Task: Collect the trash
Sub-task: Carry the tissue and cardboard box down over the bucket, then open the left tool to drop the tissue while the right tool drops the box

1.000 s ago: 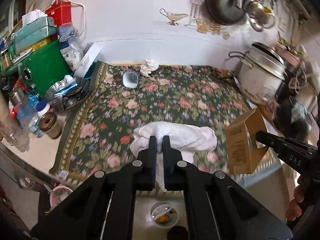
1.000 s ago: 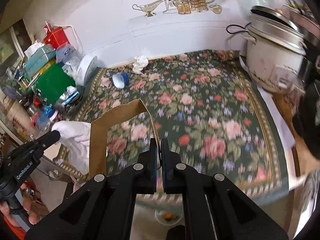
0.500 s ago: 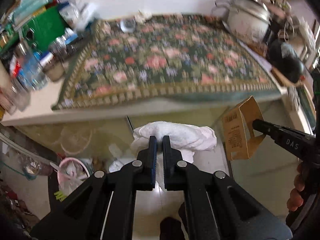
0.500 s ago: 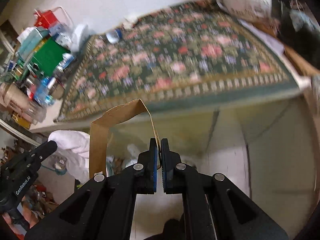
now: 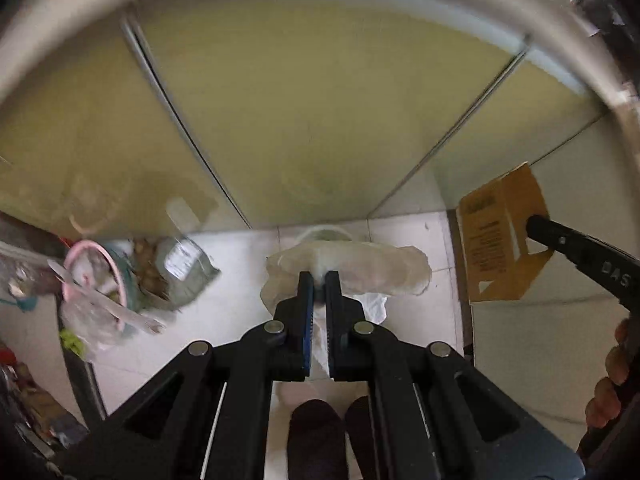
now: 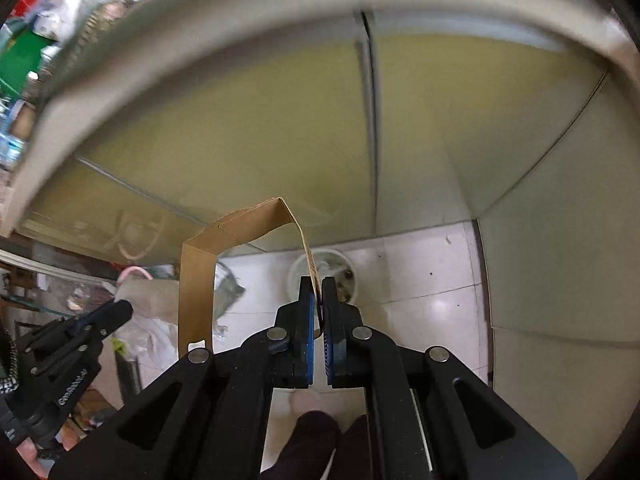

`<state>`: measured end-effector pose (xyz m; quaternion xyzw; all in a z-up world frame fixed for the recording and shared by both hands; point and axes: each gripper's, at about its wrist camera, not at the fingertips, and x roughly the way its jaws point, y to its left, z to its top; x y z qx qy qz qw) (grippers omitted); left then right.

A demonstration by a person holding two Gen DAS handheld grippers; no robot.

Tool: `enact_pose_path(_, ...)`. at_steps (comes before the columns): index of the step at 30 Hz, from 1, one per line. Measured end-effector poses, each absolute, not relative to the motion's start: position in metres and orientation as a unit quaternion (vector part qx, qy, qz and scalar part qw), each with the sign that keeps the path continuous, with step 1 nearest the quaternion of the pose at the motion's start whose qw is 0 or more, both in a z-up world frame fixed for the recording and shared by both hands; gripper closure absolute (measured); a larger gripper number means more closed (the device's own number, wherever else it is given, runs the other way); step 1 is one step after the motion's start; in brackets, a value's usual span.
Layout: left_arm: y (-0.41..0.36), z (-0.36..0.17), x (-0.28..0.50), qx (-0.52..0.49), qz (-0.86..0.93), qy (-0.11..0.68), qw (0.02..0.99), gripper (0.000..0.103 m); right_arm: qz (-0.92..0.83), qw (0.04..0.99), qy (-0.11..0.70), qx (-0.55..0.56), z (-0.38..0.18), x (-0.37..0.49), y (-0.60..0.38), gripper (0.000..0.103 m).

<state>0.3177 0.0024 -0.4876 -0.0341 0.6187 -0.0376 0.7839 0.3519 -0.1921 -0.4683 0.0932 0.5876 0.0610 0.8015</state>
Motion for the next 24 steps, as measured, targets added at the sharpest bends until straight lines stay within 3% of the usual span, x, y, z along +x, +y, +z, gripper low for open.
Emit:
enact_pose_path(11, -0.002, -0.678, 0.354, -0.081, -0.034, 0.629, 0.773, 0.099, 0.037, 0.786, 0.608, 0.108, -0.656, 0.384, -0.207, 0.099)
enact_pose_path(19, -0.007, -0.793, 0.366, -0.104, -0.051, 0.658, 0.744, 0.099, 0.051, 0.781, 0.617, 0.088, -0.748, 0.401, -0.196, 0.099)
enact_pose_path(22, -0.002, -0.816, 0.369, -0.111, -0.057, 0.669, 0.732, 0.094, 0.056, 0.775, 0.625, 0.083, -0.771, 0.406, -0.191, 0.099)
enact_pose_path(24, 0.001, -0.829, 0.369, -0.122, -0.064, 0.680, 0.721, 0.086, 0.060, 0.772, 0.628, 0.080, -0.778, 0.406, -0.187, 0.099)
